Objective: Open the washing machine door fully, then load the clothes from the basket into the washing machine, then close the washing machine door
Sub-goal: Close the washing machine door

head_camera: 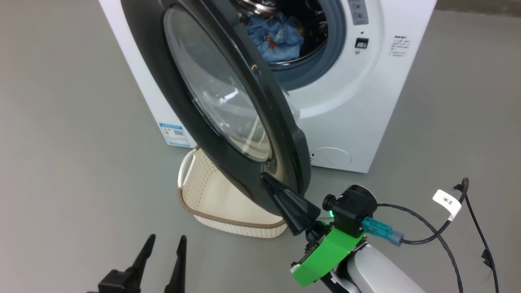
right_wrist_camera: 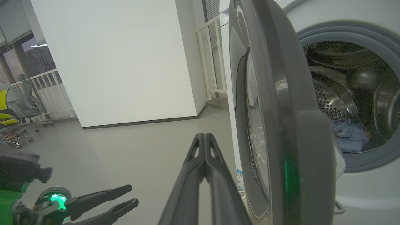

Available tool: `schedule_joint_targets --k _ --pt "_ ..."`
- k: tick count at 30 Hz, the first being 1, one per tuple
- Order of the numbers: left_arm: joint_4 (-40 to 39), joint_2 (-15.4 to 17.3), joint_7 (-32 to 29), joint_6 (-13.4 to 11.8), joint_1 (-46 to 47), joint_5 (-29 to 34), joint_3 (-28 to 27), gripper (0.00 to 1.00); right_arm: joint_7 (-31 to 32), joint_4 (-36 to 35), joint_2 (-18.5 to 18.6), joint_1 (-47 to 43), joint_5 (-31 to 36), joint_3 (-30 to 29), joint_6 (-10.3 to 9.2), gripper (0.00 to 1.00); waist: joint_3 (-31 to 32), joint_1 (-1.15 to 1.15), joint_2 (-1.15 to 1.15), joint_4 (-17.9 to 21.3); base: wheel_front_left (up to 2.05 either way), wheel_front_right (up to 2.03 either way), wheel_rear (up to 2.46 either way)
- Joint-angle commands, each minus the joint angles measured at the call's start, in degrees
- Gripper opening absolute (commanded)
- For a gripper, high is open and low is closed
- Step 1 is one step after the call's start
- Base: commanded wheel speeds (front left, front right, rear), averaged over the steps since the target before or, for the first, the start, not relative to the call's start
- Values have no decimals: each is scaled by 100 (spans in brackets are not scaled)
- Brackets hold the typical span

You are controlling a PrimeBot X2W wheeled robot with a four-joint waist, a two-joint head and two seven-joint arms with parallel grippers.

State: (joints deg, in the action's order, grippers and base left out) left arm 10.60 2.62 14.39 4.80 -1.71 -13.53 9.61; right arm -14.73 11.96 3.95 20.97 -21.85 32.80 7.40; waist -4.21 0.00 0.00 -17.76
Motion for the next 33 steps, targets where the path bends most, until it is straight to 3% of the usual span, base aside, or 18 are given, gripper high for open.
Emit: schedule_joint_targets --k 1,17,33 --pt "-139 26 61 -17 271 -34 -121 100 -27 -80 -107 96 -83 35 9 0 -114 0 0 -99 0 0 0" --pt "-243 26 61 -105 452 -220 154 100 -27 281 -107 345 12 -700 9 0 -676 0 0 -341 0 0 0" --pt "-596 26 61 -322 743 -511 623 100 -27 207 60 1288 332 -1299 9 0 -1635 0 0 -186 0 0 0"
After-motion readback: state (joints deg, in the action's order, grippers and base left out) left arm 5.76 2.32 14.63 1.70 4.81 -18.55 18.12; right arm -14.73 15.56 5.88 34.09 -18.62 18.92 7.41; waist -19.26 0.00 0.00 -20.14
